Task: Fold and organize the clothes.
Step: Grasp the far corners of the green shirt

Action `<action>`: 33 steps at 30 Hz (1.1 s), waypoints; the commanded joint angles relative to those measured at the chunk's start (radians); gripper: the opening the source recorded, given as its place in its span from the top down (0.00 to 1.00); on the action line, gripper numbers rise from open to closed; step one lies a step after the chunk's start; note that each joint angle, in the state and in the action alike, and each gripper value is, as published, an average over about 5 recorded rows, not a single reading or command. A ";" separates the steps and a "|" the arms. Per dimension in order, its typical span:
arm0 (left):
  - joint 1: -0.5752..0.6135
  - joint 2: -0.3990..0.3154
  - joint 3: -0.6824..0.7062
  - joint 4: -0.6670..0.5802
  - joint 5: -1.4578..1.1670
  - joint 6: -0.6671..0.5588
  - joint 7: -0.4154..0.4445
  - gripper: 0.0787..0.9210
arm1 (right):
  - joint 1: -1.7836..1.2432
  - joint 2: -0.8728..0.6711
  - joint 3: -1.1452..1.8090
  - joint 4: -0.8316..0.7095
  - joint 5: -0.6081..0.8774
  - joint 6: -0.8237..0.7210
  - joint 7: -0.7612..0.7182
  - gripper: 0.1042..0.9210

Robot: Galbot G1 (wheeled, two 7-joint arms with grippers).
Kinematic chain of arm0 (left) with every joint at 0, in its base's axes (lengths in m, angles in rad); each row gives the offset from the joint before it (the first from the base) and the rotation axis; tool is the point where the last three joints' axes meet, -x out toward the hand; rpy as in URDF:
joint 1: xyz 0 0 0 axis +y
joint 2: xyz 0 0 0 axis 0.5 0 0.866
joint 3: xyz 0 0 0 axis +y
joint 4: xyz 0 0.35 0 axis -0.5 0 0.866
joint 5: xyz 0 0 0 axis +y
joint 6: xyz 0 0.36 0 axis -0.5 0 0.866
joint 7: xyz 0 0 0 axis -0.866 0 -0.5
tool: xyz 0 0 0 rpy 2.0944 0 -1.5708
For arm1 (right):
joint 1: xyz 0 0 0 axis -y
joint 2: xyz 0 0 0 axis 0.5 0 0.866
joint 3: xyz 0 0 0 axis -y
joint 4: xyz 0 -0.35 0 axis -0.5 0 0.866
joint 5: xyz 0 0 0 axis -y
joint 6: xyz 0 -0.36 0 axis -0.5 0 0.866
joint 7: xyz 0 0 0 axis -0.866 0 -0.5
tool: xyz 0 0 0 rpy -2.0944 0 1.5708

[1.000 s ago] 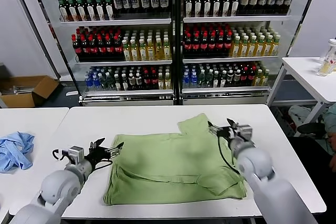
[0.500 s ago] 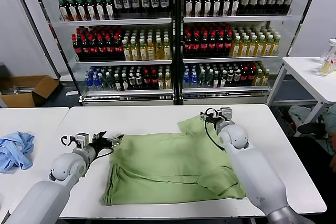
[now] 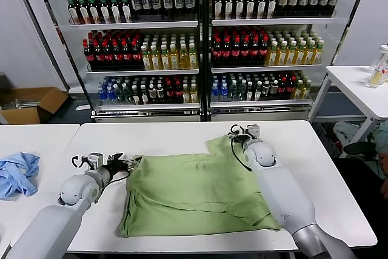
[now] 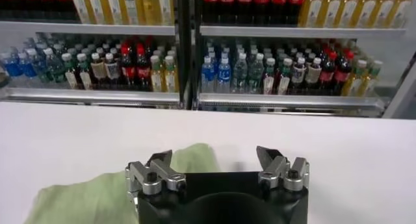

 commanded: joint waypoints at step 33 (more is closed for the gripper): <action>0.048 0.016 -0.052 -0.066 -0.090 -0.094 0.005 0.99 | -0.074 -0.081 0.006 0.334 0.169 0.013 0.018 1.00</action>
